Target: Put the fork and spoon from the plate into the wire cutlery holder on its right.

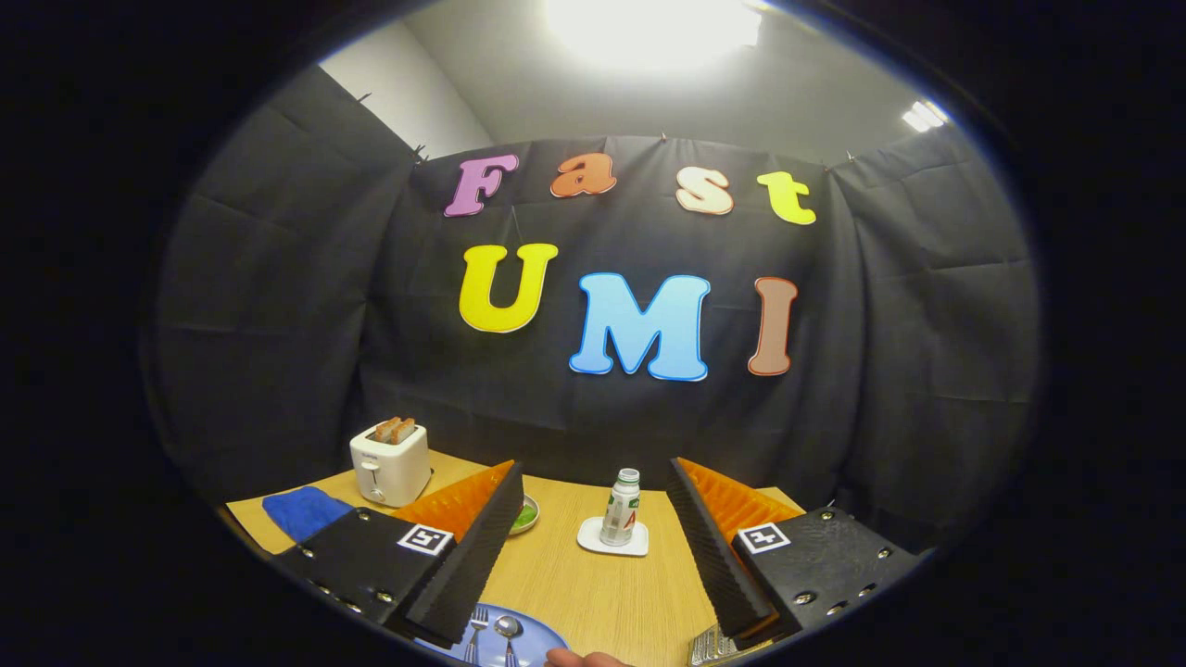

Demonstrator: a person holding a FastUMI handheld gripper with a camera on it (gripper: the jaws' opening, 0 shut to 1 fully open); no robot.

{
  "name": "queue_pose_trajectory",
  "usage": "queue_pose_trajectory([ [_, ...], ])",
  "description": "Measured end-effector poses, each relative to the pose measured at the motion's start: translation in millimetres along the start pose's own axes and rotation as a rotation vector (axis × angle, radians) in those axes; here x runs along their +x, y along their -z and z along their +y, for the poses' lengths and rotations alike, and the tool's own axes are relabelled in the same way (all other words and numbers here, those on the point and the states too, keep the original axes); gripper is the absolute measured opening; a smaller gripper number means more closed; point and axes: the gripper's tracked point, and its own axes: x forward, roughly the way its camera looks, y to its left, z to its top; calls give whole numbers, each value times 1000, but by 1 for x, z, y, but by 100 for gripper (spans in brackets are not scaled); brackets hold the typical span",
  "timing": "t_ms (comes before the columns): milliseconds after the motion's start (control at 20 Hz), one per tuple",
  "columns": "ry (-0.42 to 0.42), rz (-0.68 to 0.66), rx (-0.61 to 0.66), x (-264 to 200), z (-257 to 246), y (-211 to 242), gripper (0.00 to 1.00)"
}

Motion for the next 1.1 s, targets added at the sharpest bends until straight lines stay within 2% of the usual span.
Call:
queue_pose_trajectory([
  [350,-97,292,-70,-23,18,73,96],
  [600,-178,612,-46,-55,46,152,96],
  [750,-214,783,-91,-74,54,188,96],
  [1100,-242,1000,-118,-95,64,238,97],
])
